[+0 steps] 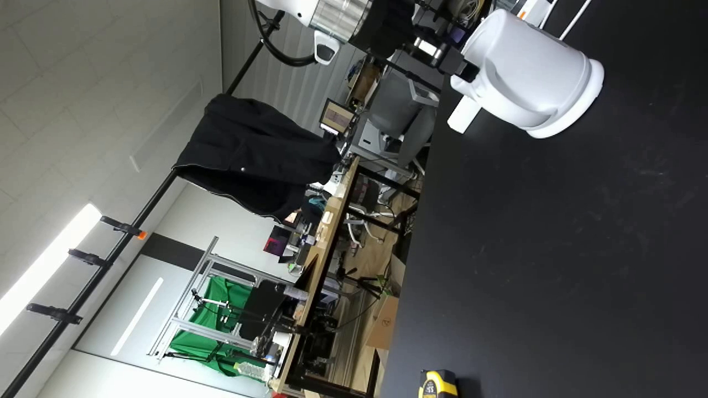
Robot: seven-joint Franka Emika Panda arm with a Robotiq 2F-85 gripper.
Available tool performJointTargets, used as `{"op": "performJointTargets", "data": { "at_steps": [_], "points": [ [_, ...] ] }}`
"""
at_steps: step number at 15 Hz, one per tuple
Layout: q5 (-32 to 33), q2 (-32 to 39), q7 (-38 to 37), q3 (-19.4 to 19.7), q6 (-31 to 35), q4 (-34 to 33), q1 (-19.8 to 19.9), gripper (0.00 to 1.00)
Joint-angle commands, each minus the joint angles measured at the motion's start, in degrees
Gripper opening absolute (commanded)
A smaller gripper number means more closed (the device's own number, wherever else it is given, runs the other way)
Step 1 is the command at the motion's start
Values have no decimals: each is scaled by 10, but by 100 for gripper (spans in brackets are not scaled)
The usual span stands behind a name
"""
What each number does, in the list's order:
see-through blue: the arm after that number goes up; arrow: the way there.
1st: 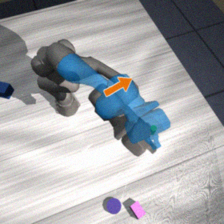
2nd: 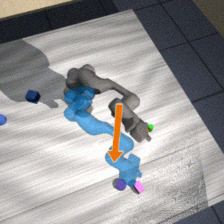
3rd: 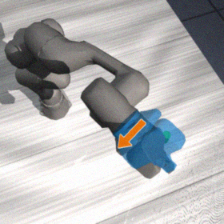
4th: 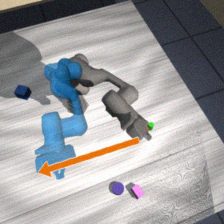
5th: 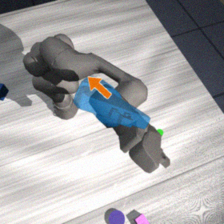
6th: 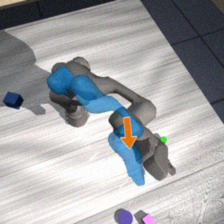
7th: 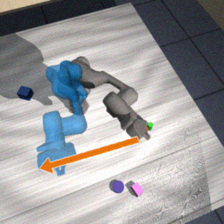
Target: Turn on the electric kettle
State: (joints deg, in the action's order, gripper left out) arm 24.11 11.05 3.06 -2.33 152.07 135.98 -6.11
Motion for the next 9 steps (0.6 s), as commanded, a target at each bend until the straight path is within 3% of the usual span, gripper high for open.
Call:
{"op": "performJointTargets", "data": {
  "at_steps": [1, 6, 9],
  "points": [
    [-35, 9, 6, -4, -10, -18, 3, 0],
    [-149, -21, 50, -28, -11, -35, 11, 0],
    [-157, -41, 51, -25, -24, -46, 8, 0]
  ]
}}
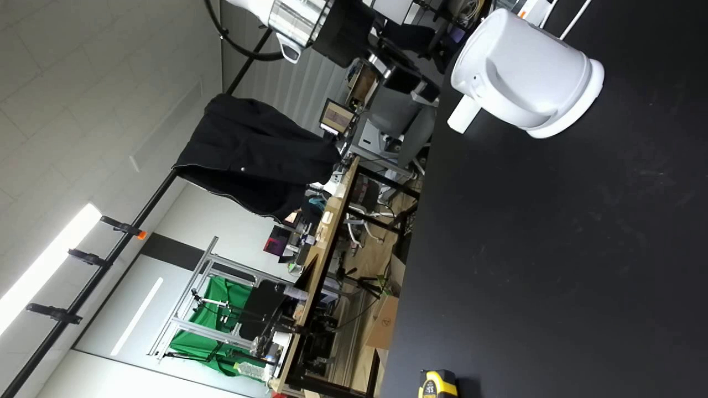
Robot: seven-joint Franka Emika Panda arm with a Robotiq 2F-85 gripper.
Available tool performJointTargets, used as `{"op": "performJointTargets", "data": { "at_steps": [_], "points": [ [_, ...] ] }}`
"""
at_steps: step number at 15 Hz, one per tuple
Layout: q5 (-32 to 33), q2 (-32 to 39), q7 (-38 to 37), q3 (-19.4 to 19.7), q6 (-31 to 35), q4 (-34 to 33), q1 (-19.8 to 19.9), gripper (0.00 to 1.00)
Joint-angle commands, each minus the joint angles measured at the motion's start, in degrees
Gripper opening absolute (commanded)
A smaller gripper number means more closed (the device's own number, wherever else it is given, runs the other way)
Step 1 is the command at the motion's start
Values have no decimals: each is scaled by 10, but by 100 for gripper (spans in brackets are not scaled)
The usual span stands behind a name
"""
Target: Turn on the electric kettle
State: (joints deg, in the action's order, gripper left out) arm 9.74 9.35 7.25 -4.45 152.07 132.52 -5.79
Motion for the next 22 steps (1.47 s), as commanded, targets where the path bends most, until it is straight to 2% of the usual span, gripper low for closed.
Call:
{"op": "performJointTargets", "data": {
  "at_steps": [1, 2, 4, 14, 22],
  "points": [
    [-5, -29, 6, -2, -33, -15, 4, 0],
    [6, -33, 1, 1, -42, -17, 3, 26],
    [12, -40, 0, 1, -62, -21, 3, 32],
    [38, -38, -13, 4, -185, -57, 3, 98],
    [35, -31, -13, 3, -243, -76, 3, 100]
  ]
}}
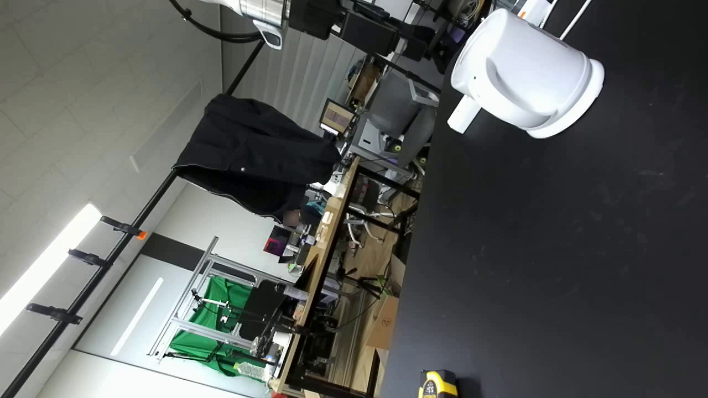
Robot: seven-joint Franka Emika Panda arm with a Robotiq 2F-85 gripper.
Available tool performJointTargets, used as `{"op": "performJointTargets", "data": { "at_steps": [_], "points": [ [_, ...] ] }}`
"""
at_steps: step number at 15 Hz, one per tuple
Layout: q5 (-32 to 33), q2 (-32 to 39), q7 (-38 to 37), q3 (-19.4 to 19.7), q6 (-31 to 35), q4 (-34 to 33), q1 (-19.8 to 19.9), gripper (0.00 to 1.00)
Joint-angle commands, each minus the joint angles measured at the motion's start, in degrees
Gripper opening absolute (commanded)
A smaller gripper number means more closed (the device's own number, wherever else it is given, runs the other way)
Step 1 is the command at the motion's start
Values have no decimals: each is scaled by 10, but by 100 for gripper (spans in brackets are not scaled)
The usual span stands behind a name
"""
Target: Turn on the electric kettle
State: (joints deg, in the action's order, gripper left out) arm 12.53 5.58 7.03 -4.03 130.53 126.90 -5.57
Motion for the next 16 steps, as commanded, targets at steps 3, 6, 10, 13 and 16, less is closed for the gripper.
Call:
{"op": "performJointTargets", "data": {
  "at_steps": [3, 6, 10, 13, 16],
  "points": [
    [7, 9, -10, -1, -38, -23, 1, 100],
    [7, 10, -10, -1, -46, -25, 1, 100],
    [0, 6, 0, -2, -35, -12, 2, 100],
    [0, 7, 0, -2, -35, -12, 2, 100],
    [0, 7, 0, -2, -36, -13, 2, 100]
  ]
}}
